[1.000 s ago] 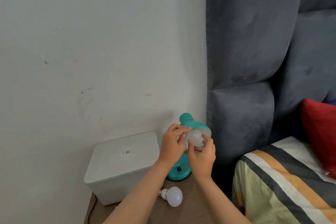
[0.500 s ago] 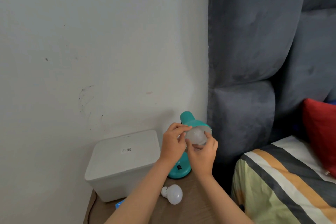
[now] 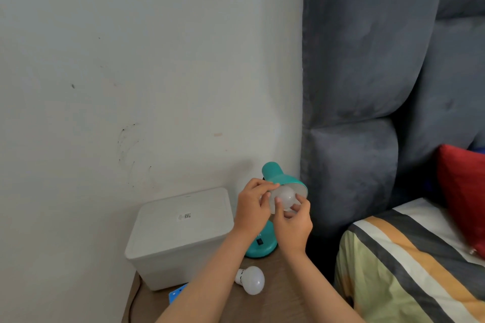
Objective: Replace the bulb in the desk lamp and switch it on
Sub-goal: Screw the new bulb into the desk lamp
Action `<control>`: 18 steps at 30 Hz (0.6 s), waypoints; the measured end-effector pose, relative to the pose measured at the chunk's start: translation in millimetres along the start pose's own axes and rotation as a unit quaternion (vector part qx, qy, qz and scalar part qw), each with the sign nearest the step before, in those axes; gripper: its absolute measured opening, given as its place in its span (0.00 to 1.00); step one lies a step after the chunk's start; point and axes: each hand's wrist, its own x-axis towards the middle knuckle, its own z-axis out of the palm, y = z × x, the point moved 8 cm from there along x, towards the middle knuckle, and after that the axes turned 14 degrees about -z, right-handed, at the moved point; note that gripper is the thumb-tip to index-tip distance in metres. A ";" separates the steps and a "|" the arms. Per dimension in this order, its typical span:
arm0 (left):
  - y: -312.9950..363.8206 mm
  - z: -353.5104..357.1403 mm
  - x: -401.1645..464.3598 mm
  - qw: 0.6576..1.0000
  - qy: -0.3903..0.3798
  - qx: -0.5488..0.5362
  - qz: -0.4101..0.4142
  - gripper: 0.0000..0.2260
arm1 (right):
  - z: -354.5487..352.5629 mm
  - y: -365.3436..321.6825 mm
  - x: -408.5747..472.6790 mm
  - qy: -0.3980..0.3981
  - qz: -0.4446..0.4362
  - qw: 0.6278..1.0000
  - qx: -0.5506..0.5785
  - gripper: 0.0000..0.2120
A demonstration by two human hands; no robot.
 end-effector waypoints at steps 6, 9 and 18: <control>0.0 -0.7 0.0 1.000 0.007 -0.001 -0.001 0.13 | 2.6 -1.5 -0.3 -0.008 -0.026 1.000 -0.006 0.24; -0.1 0.3 0.1 1.000 0.005 0.004 0.002 0.13 | -0.1 2.3 -0.5 0.002 0.009 1.000 -0.003 0.25; 1.8 0.1 -1.4 1.000 0.010 0.008 0.006 0.13 | -3.1 -1.7 1.2 0.017 -0.005 1.000 -0.004 0.24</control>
